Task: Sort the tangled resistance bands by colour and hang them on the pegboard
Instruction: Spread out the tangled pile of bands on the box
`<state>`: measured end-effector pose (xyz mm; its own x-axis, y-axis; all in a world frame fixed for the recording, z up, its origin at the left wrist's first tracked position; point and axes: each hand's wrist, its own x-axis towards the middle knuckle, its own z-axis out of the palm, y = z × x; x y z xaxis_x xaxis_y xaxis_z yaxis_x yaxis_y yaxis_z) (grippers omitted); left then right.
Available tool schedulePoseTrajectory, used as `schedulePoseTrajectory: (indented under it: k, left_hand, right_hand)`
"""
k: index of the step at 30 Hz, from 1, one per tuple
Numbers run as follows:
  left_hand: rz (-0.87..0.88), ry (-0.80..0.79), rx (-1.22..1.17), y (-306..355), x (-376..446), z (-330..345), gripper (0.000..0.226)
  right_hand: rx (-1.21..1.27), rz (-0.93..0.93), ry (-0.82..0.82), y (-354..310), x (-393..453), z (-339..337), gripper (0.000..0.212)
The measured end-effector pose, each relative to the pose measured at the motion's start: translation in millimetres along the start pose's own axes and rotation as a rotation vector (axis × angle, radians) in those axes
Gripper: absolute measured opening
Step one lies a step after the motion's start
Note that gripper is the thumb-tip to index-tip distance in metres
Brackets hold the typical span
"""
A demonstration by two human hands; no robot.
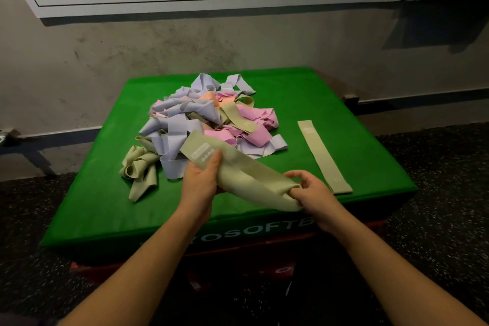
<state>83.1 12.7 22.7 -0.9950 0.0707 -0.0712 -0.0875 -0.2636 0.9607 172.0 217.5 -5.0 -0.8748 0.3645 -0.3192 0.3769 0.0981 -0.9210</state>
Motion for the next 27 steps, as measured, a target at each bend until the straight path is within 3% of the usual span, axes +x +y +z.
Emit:
schedulePoseTrajectory:
  k: [3,6,8,10,12,15,20,23,27]
  left_hand:
    - [0.025,0.015,0.005,-1,2,2,0.015]
    - [0.012,0.052,0.005,-2,8,-3,0.016]
    - [-0.02,0.098,-0.029,-2,13,-7,0.012]
    - [-0.069,0.132,-0.07,-3,17,-10,0.014]
    - [-0.126,0.154,-0.1,-7,19,-11,0.018]
    - [-0.167,0.167,-0.124,-11,21,-9,0.016]
    - [-0.167,0.162,-0.135,-12,26,-6,0.024]
    - [-0.167,0.161,-0.139,-9,29,-6,0.018]
    - [-0.127,0.147,-0.11,-5,33,-4,0.02]
  right_hand:
    - [-0.281,-0.056,0.047,5,5,-3,0.054]
    - [-0.376,-0.123,-0.106,5,-1,-2,0.039]
    - [-0.233,-0.152,-0.203,3,-8,-1,0.03]
    - [0.079,-0.095,-0.275,-2,-14,-1,0.018]
    - [0.318,-0.042,-0.331,-8,-18,0,0.017]
    - [0.485,-0.004,-0.432,-16,-23,4,0.017]
    - [0.587,0.105,-0.315,-22,-23,5,0.026]
    - [0.613,0.063,-0.397,-14,-18,-3,0.002]
    - [0.466,0.134,-0.272,-8,-10,-8,0.015]
